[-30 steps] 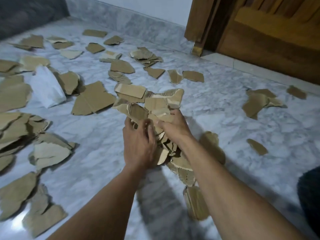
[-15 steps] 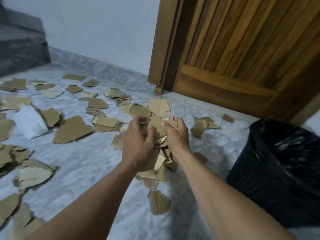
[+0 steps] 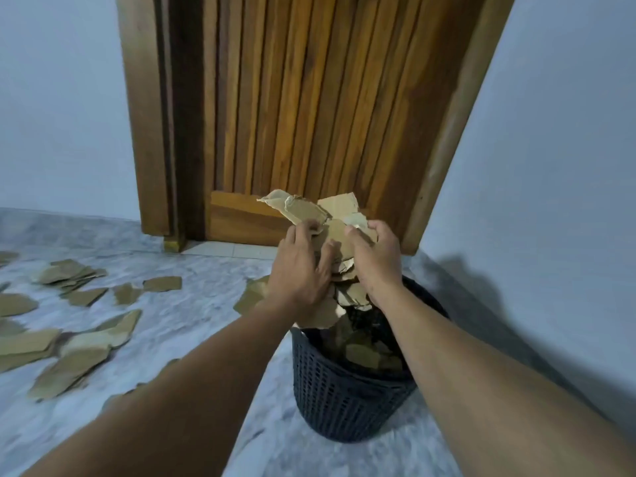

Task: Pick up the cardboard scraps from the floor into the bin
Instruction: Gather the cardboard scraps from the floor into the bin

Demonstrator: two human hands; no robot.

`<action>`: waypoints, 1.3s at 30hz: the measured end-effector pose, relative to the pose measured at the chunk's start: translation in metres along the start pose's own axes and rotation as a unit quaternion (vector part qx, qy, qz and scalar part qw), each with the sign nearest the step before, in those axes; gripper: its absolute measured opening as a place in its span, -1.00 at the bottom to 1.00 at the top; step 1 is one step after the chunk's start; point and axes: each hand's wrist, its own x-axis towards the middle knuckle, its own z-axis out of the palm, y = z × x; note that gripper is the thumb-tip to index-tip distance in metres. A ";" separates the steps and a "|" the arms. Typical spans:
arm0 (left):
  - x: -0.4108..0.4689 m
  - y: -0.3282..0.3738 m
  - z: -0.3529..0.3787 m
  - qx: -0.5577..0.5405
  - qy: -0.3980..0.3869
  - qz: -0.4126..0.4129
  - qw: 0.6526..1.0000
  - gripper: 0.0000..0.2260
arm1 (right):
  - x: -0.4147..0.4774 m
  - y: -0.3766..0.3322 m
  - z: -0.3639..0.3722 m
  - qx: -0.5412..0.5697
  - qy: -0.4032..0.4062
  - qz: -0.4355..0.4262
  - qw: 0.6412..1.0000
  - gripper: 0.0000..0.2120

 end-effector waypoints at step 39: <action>-0.217 -0.297 -0.107 0.305 -0.362 -0.156 0.867 0.02 | -0.111 0.112 0.250 -0.345 -0.327 0.090 0.875 -0.37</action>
